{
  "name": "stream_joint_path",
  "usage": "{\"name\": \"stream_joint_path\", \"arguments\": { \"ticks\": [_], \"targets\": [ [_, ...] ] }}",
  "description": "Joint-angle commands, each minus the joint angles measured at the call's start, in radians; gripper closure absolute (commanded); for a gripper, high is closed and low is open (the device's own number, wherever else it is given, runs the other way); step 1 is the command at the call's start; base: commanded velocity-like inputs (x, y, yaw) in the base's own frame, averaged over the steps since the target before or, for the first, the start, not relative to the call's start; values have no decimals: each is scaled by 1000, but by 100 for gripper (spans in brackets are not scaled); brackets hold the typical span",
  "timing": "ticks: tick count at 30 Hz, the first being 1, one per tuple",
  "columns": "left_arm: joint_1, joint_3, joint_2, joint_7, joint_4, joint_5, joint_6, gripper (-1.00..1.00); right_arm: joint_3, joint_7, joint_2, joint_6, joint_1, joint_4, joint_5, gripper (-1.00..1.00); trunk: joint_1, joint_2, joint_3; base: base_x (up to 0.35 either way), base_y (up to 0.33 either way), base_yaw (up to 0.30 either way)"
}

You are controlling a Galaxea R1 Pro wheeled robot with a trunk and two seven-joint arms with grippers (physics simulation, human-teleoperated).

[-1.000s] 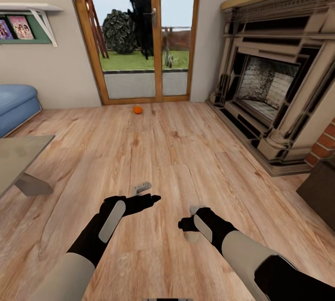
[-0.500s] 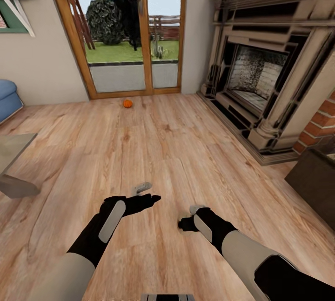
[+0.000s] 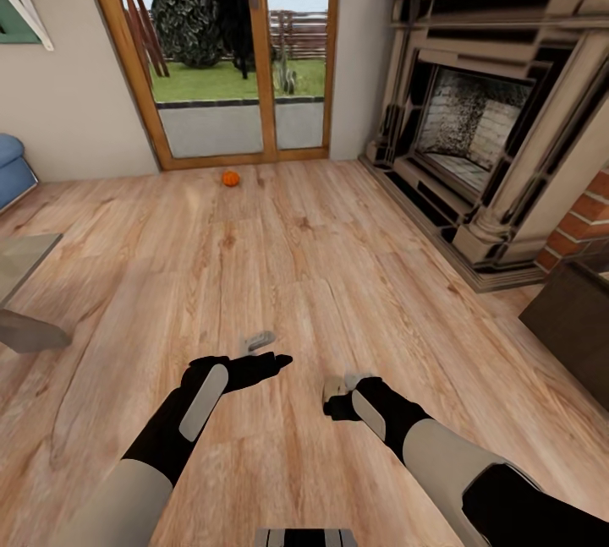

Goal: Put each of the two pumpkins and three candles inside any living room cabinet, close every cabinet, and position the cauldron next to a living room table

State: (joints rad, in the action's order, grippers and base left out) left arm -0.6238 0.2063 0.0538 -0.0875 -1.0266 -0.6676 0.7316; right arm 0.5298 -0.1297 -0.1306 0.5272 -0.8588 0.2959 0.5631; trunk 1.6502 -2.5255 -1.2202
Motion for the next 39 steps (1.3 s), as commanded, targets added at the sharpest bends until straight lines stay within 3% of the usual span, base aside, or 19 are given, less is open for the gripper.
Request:
{"name": "stream_joint_path", "arguments": {
  "ticks": [1, 23, 32, 39],
  "targets": [
    [0, 1, 0, -9, -1, -11, 3, -100, 7, -8, 1, 4, -1, 2, 11, -100, 0, -1, -5, 0, 0, 0],
    [0, 1, 0, -8, -3, -12, 3, -100, 9, -4, 1, 4, -1, 2, 12, -100, 10, -6, -90, 0, 0, 0],
    [1, 1, 1, -9, -27, -12, 2, -100, 9, -4, 1, 4, -1, 2, 12, -100, 10, -6, -90, 5, 0, 0],
    [1, 1, 1, -8, -27, -12, 2, -100, 9, -4, 1, 4, -1, 3, 12, -100, 10, -6, -90, 269, 0, 0]
  ]
}}
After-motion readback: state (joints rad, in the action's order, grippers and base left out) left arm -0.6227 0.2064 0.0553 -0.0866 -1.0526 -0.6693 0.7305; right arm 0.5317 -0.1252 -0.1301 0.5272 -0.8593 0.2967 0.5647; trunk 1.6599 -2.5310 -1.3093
